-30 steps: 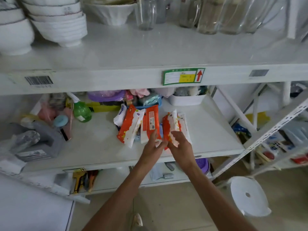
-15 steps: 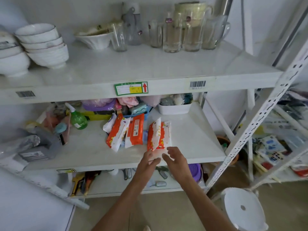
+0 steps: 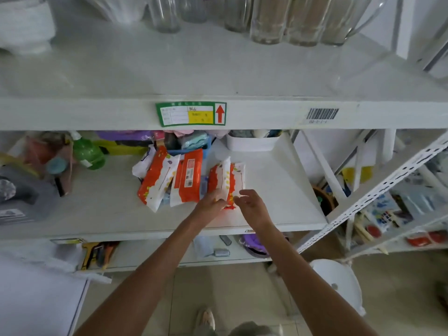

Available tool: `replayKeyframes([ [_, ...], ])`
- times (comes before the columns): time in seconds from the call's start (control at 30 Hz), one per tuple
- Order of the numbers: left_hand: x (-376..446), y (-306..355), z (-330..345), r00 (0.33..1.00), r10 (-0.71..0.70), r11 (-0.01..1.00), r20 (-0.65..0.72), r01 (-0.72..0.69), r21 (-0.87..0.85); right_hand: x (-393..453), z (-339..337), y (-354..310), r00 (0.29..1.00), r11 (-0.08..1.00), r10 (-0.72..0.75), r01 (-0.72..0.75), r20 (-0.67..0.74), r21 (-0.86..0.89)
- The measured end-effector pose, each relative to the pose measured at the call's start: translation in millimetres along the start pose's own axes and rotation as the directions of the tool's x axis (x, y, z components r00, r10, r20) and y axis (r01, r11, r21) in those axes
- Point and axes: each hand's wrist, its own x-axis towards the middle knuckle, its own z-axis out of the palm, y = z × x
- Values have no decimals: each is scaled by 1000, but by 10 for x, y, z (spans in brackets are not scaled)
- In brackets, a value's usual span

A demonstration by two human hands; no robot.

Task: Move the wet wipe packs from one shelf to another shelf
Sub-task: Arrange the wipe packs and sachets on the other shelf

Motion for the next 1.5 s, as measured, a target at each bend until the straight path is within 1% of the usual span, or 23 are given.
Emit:
replayKeyframes([
  [0.07,118,-77,12,999,24,997,36,-27,74,220,51,-27,1000,999,24,-24,0,-34],
  [0.13,234,-185,35,993,31,985,111,-49,165,444,142,-67,997,995,75,-73,30,-62],
  [0.2,378,-357,92,987,56,950,153,-100,295,684,263,-106,990,982,138,-132,37,-138],
  [0.3,386,-351,148,983,140,853,123,-183,490,975,372,-170,984,923,175,-177,-38,-340],
  [0.33,380,-339,173,983,139,831,123,-183,525,1033,393,-170,983,898,174,-179,-50,-402],
  [0.4,411,-355,198,985,119,798,125,-170,578,1121,429,-129,983,856,172,-179,-59,-485],
  [0.5,456,-362,203,983,155,780,98,-182,599,1205,416,-104,988,820,144,-149,-52,-553],
  [0.57,459,-347,186,985,160,836,68,-172,521,1249,381,-89,992,824,124,-111,-14,-556],
  [0.63,456,-263,120,991,129,927,-22,-113,356,1277,319,-68,992,861,121,-92,26,-500],
  [0.7,435,-154,19,986,76,982,-146,-49,184,1259,231,-42,988,924,151,-128,38,-360],
  [0.77,436,-65,-105,961,36,999,-275,-25,42,1162,112,-48,982,968,182,-169,51,-187],
  [0.83,471,-9,-211,934,-46,995,-355,12,-98,1031,-36,-39,980,984,178,-176,86,-35],
  [0.87,489,26,-242,930,-90,988,-355,39,-148,953,-105,-34,982,986,164,-166,90,9],
  [0.93,526,109,-244,954,-138,968,-267,74,-238,813,-223,-17,987,988,135,-140,87,56],
  [1.0,542,207,-190,978,-121,959,-170,71,-275,686,-322,-31,991,991,106,-113,86,77],
  [1.13,592,316,-49,996,-26,961,-85,2,-276,511,-550,-61,997,996,74,-75,31,49],
  [1.27,639,402,135,999,6,952,-44,-19,-304,363,-813,-90,998,996,55,-54,-13,66],
  [1.37,599,503,341,999,30,960,-27,-36,-278,202,-1003,-69,996,995,77,-73,-42,71],
  [1.43,570,567,467,999,49,963,11,-44,-268,152,-1136,4,991,989,109,-100,-83,105],
  [1.5,554,614,571,995,71,970,64,-54,-238,105,-1261,51,987,991,107,-97,-120,88],
])
